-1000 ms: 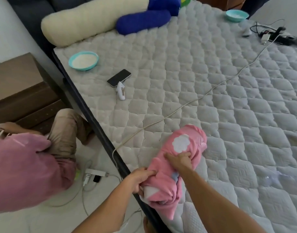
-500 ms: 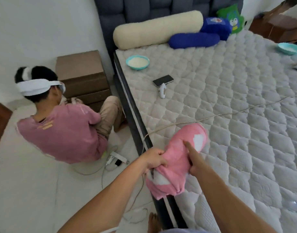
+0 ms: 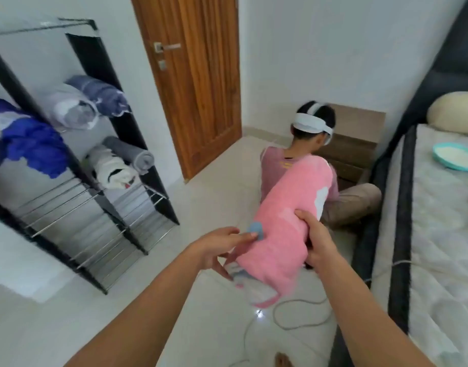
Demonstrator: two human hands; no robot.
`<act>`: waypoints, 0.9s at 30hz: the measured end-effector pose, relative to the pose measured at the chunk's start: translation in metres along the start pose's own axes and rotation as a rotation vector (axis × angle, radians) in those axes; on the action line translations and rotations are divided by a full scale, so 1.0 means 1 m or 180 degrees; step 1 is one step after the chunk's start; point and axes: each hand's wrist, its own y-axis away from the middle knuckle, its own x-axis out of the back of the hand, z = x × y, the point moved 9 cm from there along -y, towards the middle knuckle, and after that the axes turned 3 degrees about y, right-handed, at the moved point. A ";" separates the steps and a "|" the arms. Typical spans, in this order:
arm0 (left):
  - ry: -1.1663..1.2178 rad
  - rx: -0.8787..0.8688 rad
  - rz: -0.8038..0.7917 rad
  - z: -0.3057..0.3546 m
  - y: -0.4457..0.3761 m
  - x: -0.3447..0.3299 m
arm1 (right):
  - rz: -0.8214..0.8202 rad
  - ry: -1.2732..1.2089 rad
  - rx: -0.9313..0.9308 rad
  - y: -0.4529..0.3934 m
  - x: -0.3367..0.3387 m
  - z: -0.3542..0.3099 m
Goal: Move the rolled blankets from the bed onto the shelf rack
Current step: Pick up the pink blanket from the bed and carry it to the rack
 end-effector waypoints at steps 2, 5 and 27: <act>0.0440 0.0116 -0.0205 -0.032 0.016 0.033 | -0.0466 0.0205 -0.0115 0.004 -0.068 0.021; 0.1148 -0.0118 0.0051 -0.064 0.041 0.084 | -0.1139 0.0592 -0.0138 0.015 -0.163 0.048; 0.2200 -0.0141 0.2884 -0.174 0.021 0.399 | -0.2364 0.3025 -0.0500 -0.111 -0.537 0.239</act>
